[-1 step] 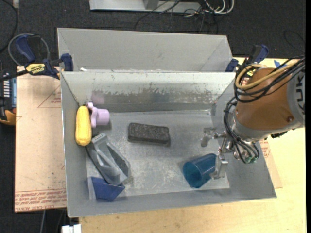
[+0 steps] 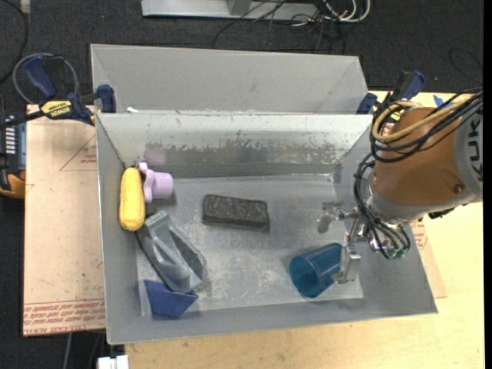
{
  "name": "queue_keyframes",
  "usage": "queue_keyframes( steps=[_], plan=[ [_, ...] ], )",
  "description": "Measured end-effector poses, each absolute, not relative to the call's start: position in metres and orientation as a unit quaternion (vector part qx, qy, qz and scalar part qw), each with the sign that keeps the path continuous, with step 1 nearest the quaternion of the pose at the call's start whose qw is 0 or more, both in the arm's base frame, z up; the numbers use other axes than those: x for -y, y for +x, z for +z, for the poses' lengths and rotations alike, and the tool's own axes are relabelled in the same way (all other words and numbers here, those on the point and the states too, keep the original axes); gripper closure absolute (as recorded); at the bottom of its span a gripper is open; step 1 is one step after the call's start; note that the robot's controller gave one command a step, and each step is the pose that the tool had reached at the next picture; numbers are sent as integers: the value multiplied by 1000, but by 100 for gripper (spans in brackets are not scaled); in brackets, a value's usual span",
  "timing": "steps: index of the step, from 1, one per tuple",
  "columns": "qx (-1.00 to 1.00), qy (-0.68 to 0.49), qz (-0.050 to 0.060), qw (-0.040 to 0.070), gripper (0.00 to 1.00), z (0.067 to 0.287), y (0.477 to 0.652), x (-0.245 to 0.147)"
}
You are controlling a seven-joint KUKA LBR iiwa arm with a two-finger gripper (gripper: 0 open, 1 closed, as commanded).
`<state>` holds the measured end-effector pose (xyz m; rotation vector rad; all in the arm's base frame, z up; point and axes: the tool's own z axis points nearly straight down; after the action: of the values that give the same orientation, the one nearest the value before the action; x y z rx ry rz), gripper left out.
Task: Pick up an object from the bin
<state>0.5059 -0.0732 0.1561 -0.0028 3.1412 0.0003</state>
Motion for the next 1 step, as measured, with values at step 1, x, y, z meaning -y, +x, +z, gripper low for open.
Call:
queue_keyframes(
  steps=[1],
  plan=[
    [-993,-120,1,-1,0,106,499,81]
  ],
)
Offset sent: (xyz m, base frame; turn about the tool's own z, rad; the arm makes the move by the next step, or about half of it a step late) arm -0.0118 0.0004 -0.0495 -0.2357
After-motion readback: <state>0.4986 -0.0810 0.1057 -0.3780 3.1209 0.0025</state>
